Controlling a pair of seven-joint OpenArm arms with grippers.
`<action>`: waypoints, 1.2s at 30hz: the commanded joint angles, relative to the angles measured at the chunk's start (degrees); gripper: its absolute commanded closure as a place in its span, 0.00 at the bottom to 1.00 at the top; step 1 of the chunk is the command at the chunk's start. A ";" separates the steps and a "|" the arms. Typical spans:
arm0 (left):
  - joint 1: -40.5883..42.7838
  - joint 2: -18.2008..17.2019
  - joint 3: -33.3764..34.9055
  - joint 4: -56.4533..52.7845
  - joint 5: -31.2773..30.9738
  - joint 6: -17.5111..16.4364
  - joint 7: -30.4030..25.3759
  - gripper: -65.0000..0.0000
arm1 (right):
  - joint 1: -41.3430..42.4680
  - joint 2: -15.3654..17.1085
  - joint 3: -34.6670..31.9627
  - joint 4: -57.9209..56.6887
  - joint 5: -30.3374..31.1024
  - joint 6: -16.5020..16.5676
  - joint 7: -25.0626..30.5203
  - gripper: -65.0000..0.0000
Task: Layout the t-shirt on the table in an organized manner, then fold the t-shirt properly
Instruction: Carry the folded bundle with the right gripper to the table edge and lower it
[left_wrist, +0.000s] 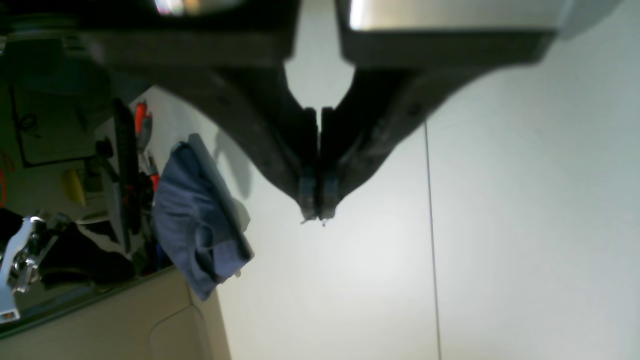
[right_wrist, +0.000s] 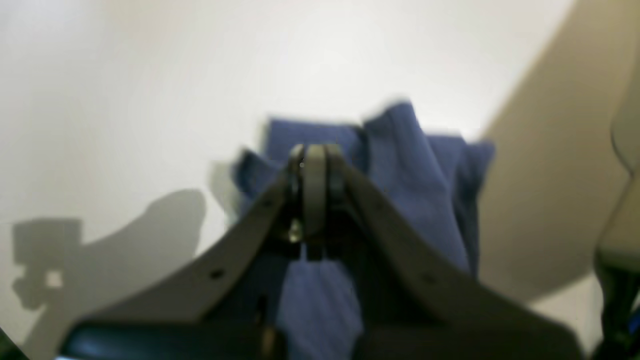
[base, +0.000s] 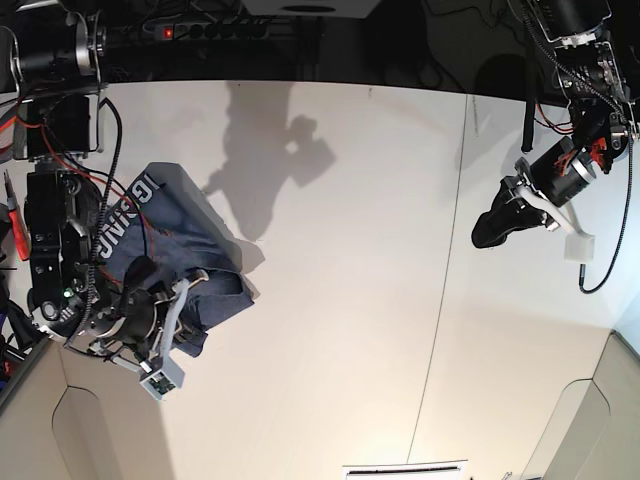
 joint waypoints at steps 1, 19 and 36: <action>-0.57 -0.63 -0.22 1.01 -1.42 -0.54 -1.05 1.00 | 1.53 1.31 0.13 -0.22 0.59 -0.11 1.49 1.00; -0.57 -0.61 -0.22 1.01 -1.60 -0.54 -1.49 1.00 | 0.00 5.62 0.22 -30.12 -1.97 -12.76 9.62 1.00; -0.55 -0.63 -0.22 1.01 -1.40 -0.54 -1.46 1.00 | -9.60 -4.24 2.67 -28.41 -17.57 -34.16 2.69 1.00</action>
